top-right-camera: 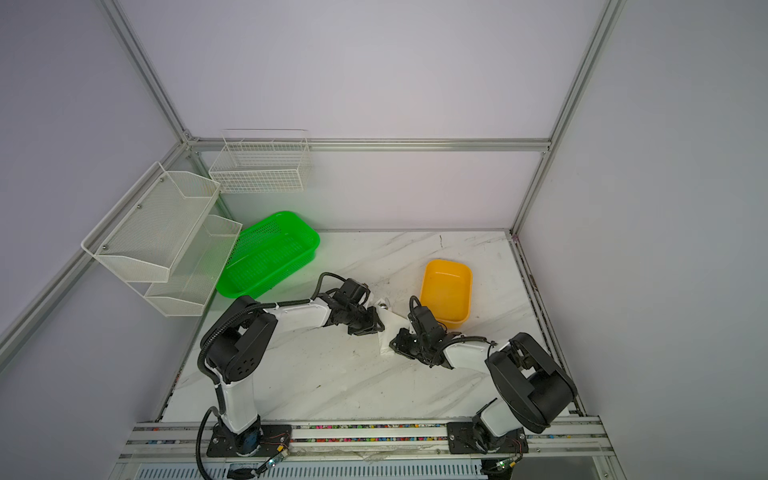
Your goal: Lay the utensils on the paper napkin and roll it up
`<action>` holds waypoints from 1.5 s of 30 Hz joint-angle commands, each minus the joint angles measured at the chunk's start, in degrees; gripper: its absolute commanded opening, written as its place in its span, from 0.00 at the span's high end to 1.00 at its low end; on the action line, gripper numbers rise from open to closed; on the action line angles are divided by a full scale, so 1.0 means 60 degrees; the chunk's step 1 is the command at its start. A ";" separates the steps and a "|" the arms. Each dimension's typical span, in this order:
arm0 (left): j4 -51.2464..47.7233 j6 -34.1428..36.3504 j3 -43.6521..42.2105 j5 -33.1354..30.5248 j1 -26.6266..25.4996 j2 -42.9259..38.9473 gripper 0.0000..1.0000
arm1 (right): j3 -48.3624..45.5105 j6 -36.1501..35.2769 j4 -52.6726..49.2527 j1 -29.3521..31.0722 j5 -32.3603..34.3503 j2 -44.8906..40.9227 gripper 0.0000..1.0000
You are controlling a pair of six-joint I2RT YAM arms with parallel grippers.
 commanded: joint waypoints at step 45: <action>-0.0644 0.0414 0.0913 0.0128 -0.0178 0.0470 0.52 | -0.1314 0.1171 0.1279 -0.0340 -0.0502 -0.0184 0.84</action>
